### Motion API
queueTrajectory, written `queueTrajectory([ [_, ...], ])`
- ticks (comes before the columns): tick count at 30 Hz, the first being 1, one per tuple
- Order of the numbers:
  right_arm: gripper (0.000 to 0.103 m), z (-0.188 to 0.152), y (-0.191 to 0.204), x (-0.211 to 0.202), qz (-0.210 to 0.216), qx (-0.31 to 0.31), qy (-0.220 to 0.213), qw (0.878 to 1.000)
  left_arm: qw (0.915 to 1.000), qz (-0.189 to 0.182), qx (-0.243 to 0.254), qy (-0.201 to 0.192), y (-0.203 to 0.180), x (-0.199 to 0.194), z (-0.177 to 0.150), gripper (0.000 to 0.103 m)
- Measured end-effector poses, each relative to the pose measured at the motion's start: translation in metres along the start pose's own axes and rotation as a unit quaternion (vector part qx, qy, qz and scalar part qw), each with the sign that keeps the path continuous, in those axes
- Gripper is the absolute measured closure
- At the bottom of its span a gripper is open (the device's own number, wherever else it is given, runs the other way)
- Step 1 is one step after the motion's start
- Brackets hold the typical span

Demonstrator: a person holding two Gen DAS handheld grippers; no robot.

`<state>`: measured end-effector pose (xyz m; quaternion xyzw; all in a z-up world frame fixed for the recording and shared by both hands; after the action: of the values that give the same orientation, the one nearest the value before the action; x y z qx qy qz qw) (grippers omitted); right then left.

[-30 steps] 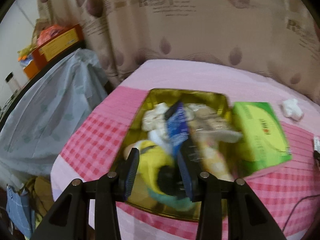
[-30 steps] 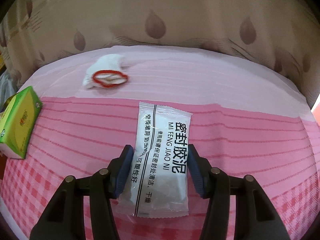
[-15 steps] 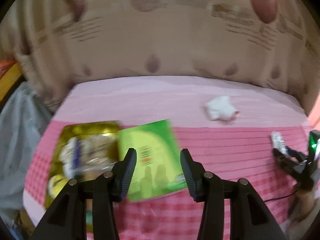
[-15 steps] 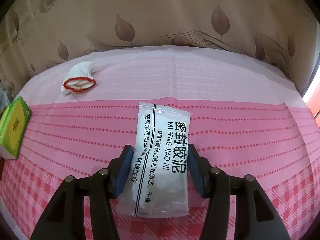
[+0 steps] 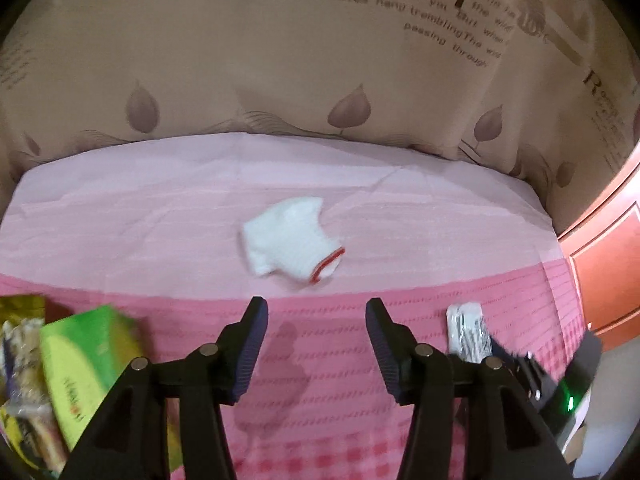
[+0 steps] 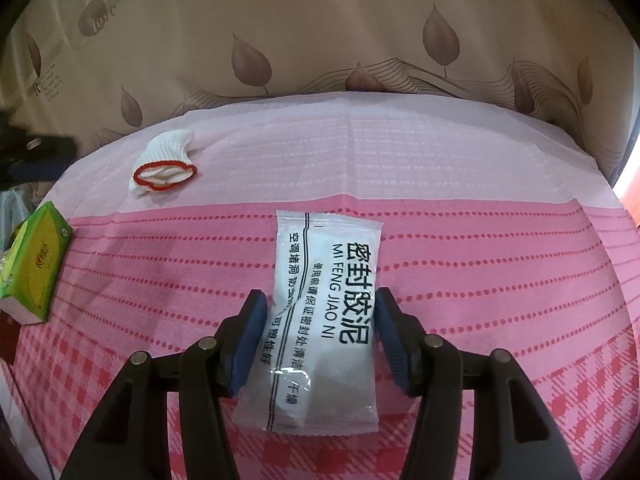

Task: Organize soft objects
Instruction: 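Grasp the white red-cuffed glove with the left tool while the right tool holds the packet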

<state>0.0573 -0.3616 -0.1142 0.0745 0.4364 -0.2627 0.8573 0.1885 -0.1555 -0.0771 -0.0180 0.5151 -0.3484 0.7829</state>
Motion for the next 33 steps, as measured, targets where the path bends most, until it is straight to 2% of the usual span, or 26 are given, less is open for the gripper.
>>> queueTrajectory([
  [5,0.050,-0.001,0.001,-0.004,0.006,0.005,0.000,1.000,0.9995,0.009,-0.029,0.009,0.007,0.028,0.020,0.049],
  [12,0.049,-0.001,0.000,-0.006,0.017,0.012,0.000,1.000,0.9957,0.051,-0.075,0.020,0.031,0.063,0.035,0.049],
  [17,0.048,-0.001,0.002,-0.006,0.014,0.007,0.001,1.000,0.9925,0.085,-0.083,0.031,0.049,0.086,0.036,0.047],
  [19,0.048,0.000,0.002,-0.006,0.013,0.007,0.001,1.000,0.9922,0.088,-0.081,0.035,0.054,0.095,0.033,0.045],
  [24,0.047,0.000,0.002,-0.006,0.013,0.006,0.001,1.000,0.9933,0.077,-0.084,0.018,0.056,0.091,0.032,0.045],
  [28,0.047,0.000,0.003,-0.005,0.012,0.005,0.001,1.000,0.9939,0.070,-0.085,0.011,0.056,0.086,0.030,0.068],
  [33,0.047,0.000,0.006,-0.004,0.006,0.000,0.002,1.000,0.9939,0.074,-0.081,0.007,0.054,0.077,0.024,0.074],
])
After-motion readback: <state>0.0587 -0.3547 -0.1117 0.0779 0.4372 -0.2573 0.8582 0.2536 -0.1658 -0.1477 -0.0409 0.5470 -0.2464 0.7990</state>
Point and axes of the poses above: each gripper's, at about its wrist camera, not at the fingertips, and x roughly the way its jaws point, y to its left, z to its top, the point moved 7 cm from there along x, roughly the way its jaws point, and after that the axes turned 15 degrees about -z, right-handed, at the moved point
